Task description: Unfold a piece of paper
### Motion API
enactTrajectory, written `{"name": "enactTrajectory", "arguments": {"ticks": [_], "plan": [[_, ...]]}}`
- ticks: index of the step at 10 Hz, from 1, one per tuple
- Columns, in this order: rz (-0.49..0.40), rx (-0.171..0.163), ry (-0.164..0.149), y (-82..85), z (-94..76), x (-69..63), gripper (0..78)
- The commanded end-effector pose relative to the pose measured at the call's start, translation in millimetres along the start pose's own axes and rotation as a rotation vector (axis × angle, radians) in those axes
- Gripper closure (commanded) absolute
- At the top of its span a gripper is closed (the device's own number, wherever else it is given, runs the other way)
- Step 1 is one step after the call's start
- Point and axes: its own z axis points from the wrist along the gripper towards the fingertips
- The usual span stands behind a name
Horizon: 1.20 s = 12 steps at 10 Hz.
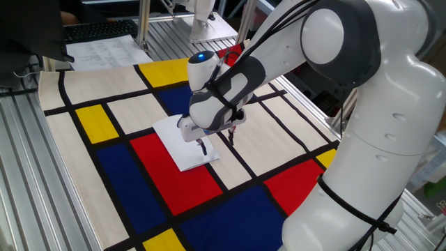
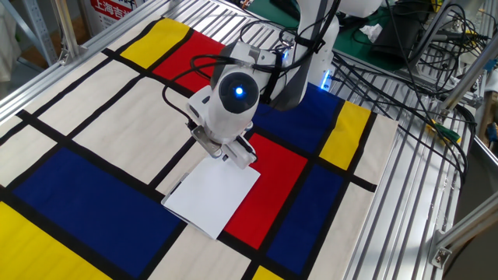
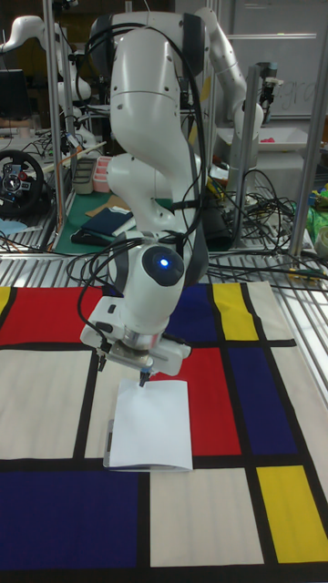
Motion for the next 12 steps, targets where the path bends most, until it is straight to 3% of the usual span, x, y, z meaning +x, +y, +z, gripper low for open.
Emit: {"name": "enactTrajectory", "arguments": {"ticks": [1,3,5,7,10,12], "plan": [[-0.067,-0.152,-0.026,-30.6,15.8,1.3,0.5],[-0.067,-0.172,-0.024,-30.6,15.6,0.7,0.5],[-0.048,-0.231,-0.038,-29.6,16.6,-0.3,0.5],[-0.036,-0.238,-0.049,-27.0,14.3,-2.4,0.5],[0.014,-0.293,-0.034,-9.5,1.4,-4.3,0.5],[0.023,-0.297,-0.047,-3.8,3.9,-4.0,0.5]]}}
